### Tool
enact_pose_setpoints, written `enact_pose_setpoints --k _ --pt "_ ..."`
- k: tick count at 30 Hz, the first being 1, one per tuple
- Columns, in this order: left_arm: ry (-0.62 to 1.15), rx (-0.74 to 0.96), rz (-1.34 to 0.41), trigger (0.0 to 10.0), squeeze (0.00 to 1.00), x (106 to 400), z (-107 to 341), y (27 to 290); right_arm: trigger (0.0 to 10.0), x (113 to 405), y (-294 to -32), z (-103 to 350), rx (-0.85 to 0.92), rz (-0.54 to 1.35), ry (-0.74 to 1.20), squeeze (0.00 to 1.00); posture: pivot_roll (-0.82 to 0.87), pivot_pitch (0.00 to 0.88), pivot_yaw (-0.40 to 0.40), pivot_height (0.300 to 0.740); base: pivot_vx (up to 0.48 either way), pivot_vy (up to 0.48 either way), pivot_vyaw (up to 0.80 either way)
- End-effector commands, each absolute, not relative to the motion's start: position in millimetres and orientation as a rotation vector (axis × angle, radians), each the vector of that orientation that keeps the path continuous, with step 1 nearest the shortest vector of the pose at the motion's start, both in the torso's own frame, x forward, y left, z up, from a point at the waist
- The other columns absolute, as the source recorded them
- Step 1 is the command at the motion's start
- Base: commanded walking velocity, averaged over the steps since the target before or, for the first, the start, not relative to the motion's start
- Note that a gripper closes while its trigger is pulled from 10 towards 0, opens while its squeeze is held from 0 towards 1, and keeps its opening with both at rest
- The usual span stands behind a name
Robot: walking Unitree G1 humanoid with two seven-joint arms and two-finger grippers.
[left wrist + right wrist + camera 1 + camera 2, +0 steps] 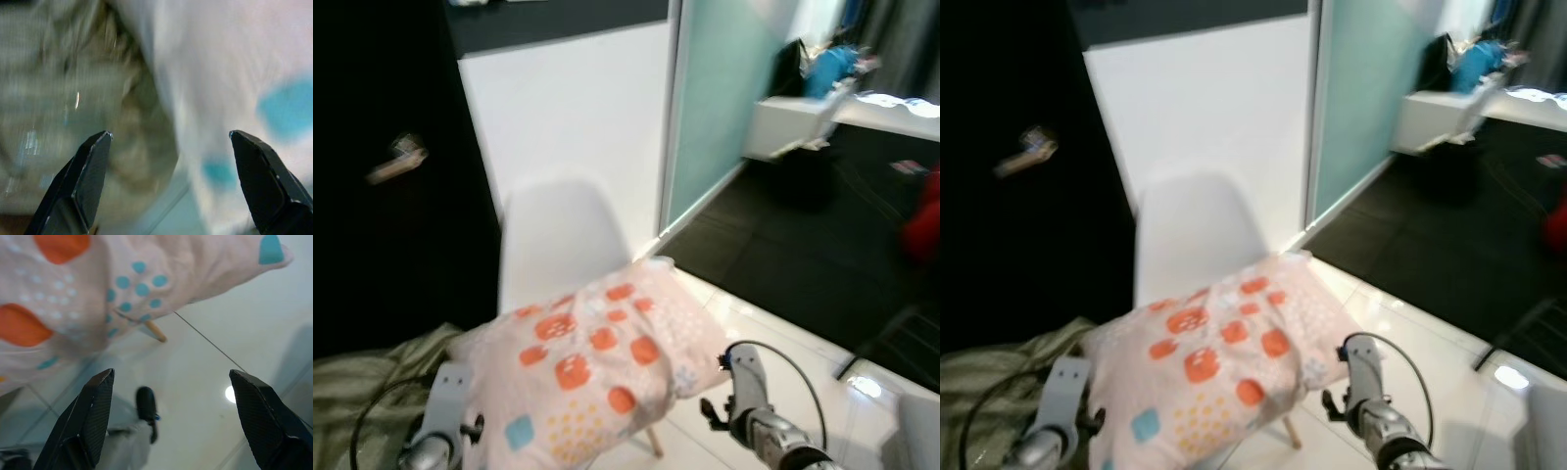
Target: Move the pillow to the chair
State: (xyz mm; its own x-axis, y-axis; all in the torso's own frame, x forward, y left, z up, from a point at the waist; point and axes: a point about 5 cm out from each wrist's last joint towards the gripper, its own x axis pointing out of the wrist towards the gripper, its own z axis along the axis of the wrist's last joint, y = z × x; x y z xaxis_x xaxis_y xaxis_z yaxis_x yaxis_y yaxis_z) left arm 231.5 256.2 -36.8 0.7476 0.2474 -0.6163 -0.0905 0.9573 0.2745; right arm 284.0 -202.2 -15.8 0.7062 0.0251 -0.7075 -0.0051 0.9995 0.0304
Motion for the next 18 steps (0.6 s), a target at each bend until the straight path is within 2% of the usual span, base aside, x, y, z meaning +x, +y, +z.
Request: enact_pose_setpoints --k 1,16,18 --pt "0.694 0.231 0.187 10.0 0.00 235.5 -34.3 255.4 10.0 278.1 -202.2 -21.0 0.039 0.009 0.805 0.00 -0.14 0.070 -0.033 0.740 -0.480 0.000 0.00" --pt "0.702 0.226 0.193 10.0 0.00 233.4 -35.2 257.2 10.0 277.7 -201.2 -21.6 0.040 -0.001 0.800 0.00 -0.15 0.077 -0.016 0.740 -0.480 0.000 0.00" --pt "0.701 0.229 0.192 10.0 0.00 233.7 -34.9 257.8 10.0 278.1 -200.9 -21.4 0.032 0.000 0.803 0.00 -0.15 0.078 -0.011 0.740 -0.407 0.000 -0.68"
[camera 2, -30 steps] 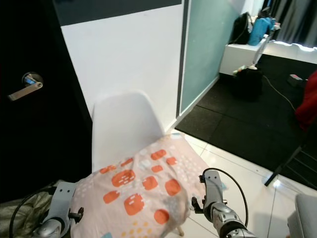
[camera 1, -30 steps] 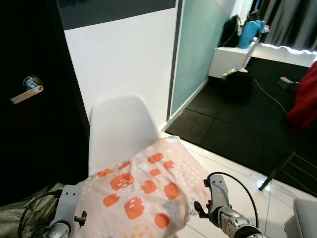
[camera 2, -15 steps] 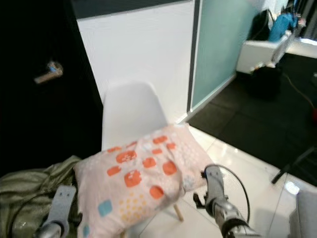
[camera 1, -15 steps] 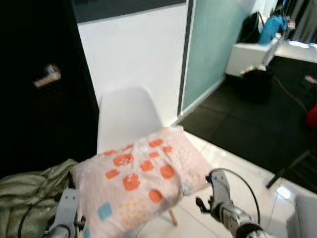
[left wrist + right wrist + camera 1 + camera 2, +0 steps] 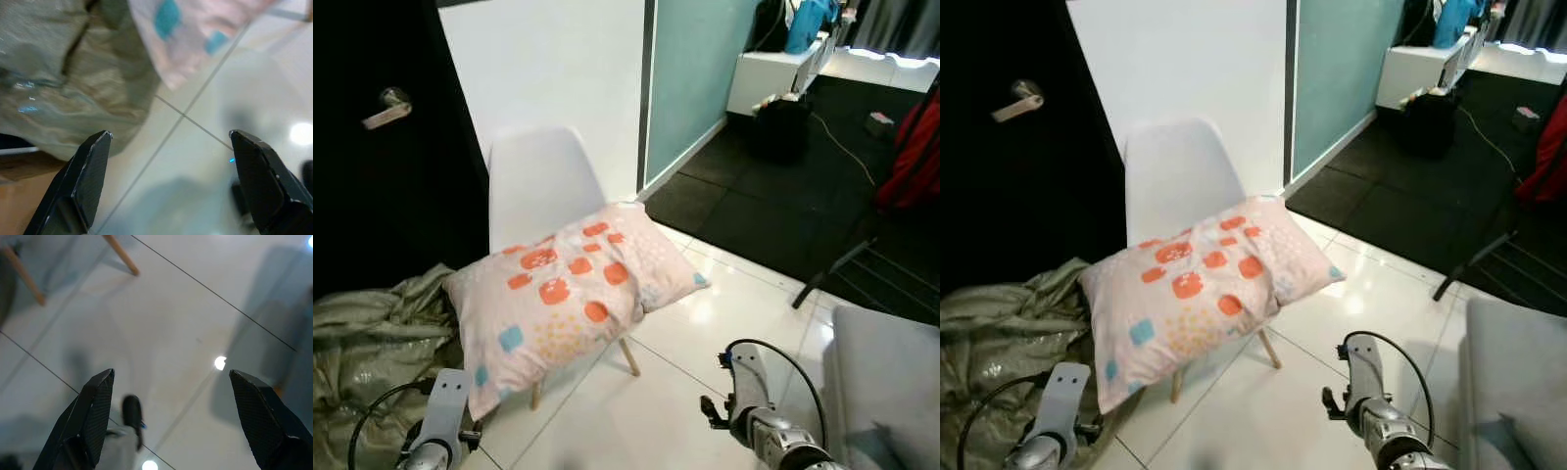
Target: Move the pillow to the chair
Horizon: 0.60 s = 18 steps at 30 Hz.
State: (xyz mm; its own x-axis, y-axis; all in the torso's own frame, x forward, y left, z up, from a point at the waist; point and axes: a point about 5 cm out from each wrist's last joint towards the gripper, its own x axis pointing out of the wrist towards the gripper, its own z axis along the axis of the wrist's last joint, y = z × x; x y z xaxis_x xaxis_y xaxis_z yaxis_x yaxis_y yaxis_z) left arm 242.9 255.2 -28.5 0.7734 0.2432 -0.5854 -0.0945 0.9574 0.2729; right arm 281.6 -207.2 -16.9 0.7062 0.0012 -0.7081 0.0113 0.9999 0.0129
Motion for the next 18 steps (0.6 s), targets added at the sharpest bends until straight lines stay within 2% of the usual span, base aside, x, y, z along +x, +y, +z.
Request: enact_pose_setpoints --k 1,18 --pt "0.700 0.231 0.193 10.0 0.00 233.8 -34.7 258.0 10.0 278.2 -200.9 -21.3 0.028 0.000 0.803 0.00 -0.15 0.078 -0.011 0.740 -0.334 0.000 -0.76" --pt "0.690 0.222 0.186 10.0 0.00 234.0 -35.3 254.7 10.0 277.7 -204.8 -21.6 0.007 -0.068 0.806 0.00 -0.15 0.063 -0.014 0.740 -0.020 0.000 -0.74"
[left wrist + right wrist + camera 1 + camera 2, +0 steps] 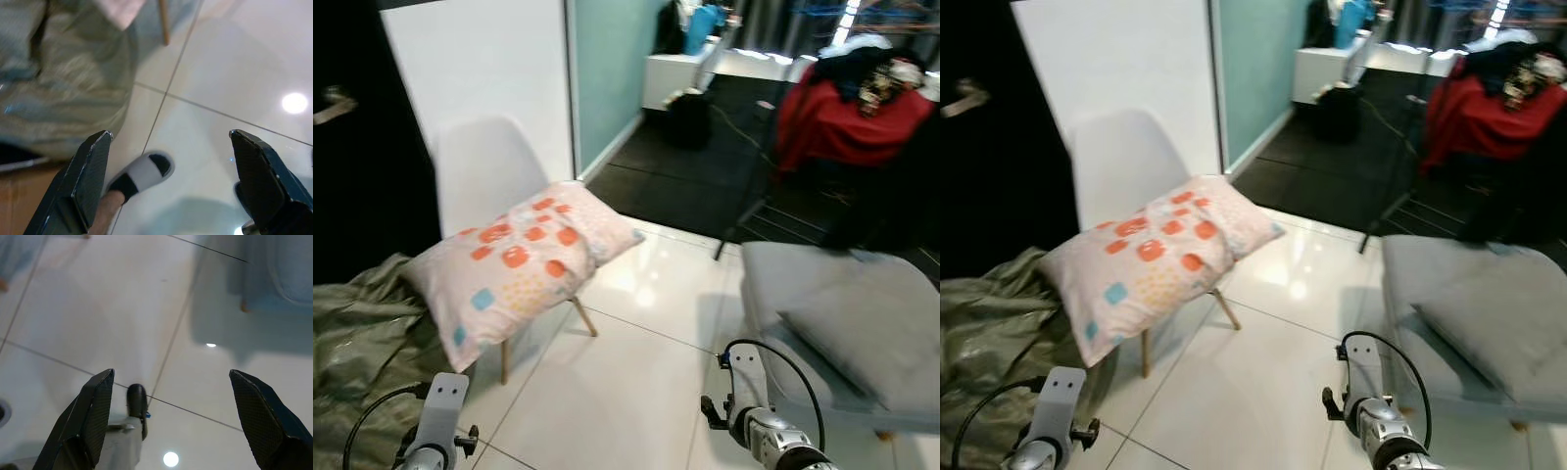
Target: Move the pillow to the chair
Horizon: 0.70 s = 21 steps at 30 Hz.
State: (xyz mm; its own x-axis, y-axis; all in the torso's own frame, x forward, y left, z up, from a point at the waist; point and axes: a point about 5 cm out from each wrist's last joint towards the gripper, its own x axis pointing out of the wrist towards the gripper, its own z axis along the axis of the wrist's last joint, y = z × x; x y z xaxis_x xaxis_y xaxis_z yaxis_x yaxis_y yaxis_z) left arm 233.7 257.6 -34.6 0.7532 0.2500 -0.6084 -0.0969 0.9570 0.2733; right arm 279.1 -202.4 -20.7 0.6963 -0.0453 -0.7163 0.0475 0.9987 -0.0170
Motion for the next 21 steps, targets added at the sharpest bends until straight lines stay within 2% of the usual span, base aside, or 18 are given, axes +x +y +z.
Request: enact_pose_setpoints --k 1,5,21 --pt "0.690 0.222 0.186 10.0 0.00 234.0 -35.3 254.7 10.0 277.7 -204.8 -21.6 0.007 -0.068 0.806 0.00 -0.15 0.063 -0.014 0.740 0.000 0.000 -0.73" --pt "0.678 0.244 0.214 10.0 0.00 232.4 -35.5 255.8 10.0 275.9 -205.3 -23.1 0.012 -0.088 0.807 0.00 -0.15 0.038 -0.005 0.740 0.000 0.000 -0.72" --pt "0.664 0.161 0.211 10.0 0.00 233.1 -34.0 257.8 10.0 276.4 -205.2 -22.6 0.021 -0.097 0.788 0.00 -0.15 0.043 -0.009 0.740 0.000 0.000 -0.71"
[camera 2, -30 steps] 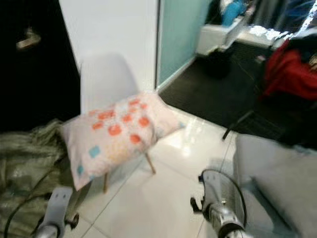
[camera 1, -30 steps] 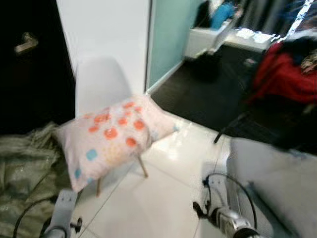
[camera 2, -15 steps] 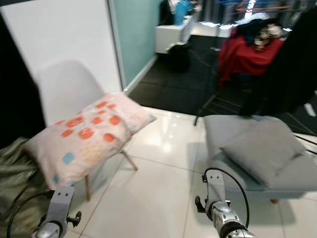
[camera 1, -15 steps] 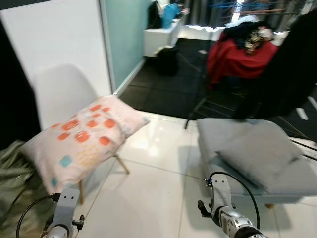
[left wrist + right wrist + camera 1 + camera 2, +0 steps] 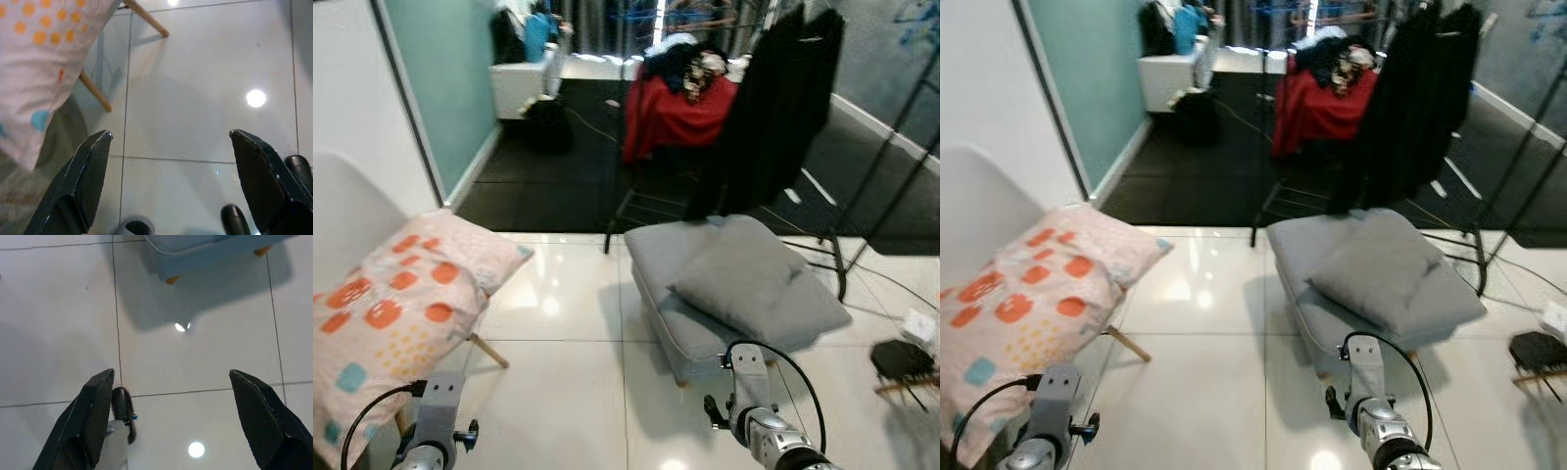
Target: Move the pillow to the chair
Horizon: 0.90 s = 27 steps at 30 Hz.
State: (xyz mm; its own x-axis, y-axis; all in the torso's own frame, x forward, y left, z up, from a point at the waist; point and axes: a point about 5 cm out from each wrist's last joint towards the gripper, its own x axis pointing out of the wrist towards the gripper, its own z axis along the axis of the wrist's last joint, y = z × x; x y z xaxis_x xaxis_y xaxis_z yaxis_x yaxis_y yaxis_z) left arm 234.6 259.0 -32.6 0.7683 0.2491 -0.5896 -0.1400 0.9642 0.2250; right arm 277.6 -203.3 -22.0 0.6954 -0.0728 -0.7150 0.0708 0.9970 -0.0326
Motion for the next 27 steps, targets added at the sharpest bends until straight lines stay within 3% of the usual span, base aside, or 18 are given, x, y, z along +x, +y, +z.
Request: enact_pose_setpoints --k 1,5,27 --pt "0.664 0.161 0.211 10.0 0.00 233.1 -34.0 257.8 10.0 276.4 -205.2 -22.6 0.021 -0.097 0.788 0.00 -0.15 0.043 -0.009 0.740 0.000 0.000 -0.53" --pt "0.673 0.166 0.209 10.0 0.00 232.9 -34.5 257.6 10.0 277.0 -205.0 -21.9 0.029 -0.092 0.775 0.00 -0.15 0.043 -0.008 0.740 0.000 0.000 -0.27" --pt "0.675 0.156 0.209 10.0 0.00 233.9 -34.9 255.2 10.0 278.1 -206.4 -20.4 0.039 -0.089 0.758 0.00 -0.16 0.043 -0.020 0.740 0.000 -0.345 0.00"
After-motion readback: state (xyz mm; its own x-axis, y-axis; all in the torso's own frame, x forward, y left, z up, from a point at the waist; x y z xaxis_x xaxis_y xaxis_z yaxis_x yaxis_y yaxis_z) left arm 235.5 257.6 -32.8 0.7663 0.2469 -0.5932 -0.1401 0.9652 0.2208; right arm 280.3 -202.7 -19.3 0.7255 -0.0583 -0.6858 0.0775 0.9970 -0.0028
